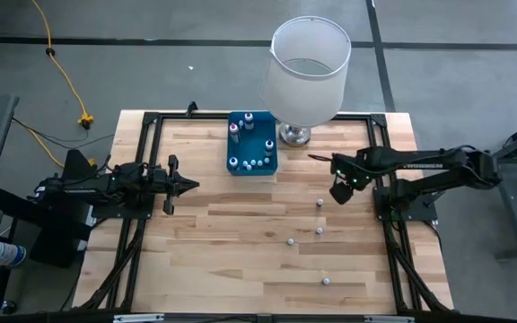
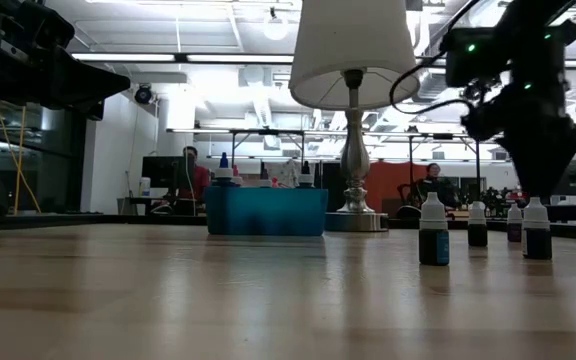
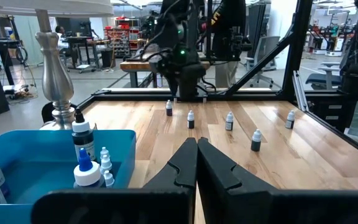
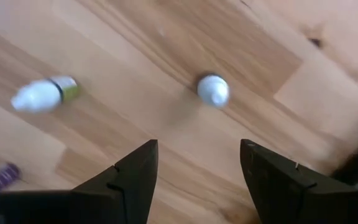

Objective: Pick & Place food coloring
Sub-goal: Put the small red food coloring bottle into the blue bin

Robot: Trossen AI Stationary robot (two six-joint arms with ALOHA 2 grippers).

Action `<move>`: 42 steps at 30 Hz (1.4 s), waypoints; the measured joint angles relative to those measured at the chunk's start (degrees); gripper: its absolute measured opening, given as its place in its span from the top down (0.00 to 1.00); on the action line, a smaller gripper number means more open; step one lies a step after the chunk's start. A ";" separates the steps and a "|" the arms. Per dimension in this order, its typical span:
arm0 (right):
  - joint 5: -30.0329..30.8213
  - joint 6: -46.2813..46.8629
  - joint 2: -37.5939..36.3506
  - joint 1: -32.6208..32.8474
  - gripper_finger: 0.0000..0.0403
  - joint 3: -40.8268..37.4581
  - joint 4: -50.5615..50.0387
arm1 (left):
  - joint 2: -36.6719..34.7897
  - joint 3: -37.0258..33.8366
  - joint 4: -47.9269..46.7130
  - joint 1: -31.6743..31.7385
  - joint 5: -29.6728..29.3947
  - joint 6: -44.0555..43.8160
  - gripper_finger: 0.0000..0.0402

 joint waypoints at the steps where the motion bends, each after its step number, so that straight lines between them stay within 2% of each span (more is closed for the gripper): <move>1: -0.75 0.60 0.95 -0.59 0.46 0.00 1.16 | -0.01 0.00 0.00 0.00 0.00 0.01 1.00; 6: -2.29 2.70 5.16 -2.71 0.46 0.02 5.76 | 0.00 0.00 -0.01 0.00 0.01 0.01 1.00; 15: -0.50 3.70 9.15 -4.19 0.47 0.02 7.03 | -0.01 0.00 0.01 0.00 -0.01 0.01 1.00; 28: 2.69 4.97 9.25 -5.38 0.48 0.02 7.49 | 0.00 0.00 0.01 0.00 -0.01 0.00 1.00; 37: 1.83 6.62 9.24 -6.22 0.48 0.02 6.92 | -0.01 0.00 0.00 0.00 -0.01 0.01 1.00; 42: 1.67 6.92 9.24 -6.22 0.53 0.02 6.84 | -0.02 0.00 -0.01 0.00 0.00 -0.01 1.00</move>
